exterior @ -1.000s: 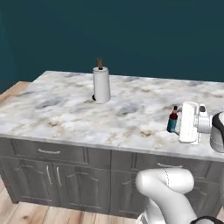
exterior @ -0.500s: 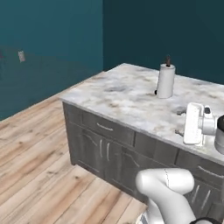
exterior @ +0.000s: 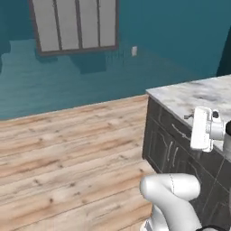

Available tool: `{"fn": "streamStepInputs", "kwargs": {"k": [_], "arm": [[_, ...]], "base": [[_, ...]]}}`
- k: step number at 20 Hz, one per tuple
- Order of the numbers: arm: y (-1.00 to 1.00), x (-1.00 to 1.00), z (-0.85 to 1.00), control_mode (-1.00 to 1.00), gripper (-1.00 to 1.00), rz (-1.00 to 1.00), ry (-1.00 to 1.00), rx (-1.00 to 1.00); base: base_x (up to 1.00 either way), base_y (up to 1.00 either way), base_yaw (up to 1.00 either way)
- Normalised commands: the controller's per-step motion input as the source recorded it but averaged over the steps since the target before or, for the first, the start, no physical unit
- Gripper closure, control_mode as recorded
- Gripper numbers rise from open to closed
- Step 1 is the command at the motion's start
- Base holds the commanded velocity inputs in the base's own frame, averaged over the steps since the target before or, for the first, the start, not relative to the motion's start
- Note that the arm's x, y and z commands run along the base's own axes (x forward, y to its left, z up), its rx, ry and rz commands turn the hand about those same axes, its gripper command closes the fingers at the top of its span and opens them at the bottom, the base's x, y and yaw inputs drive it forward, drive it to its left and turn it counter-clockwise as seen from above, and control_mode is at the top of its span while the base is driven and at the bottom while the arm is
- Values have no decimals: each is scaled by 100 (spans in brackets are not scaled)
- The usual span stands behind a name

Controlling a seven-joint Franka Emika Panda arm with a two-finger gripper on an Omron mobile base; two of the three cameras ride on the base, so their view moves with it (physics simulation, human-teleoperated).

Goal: Move the drinks to the dining counter.

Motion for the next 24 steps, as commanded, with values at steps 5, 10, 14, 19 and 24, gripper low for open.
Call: {"fn": "streamStepInputs", "kwargs": {"k": [5,10,14,19,24], "arm": [[0,0,0,100,-100,0,0,0],[0,0,0,100,-100,0,0,0],[0,0,0,100,-100,0,0,0],[0,0,0,100,-100,0,0,0],[0,0,0,100,-100,0,0,0]], "base": [[-11,0,89],[-10,0,87],[-8,0,81],[-2,8,73],[0,14,67]]}}
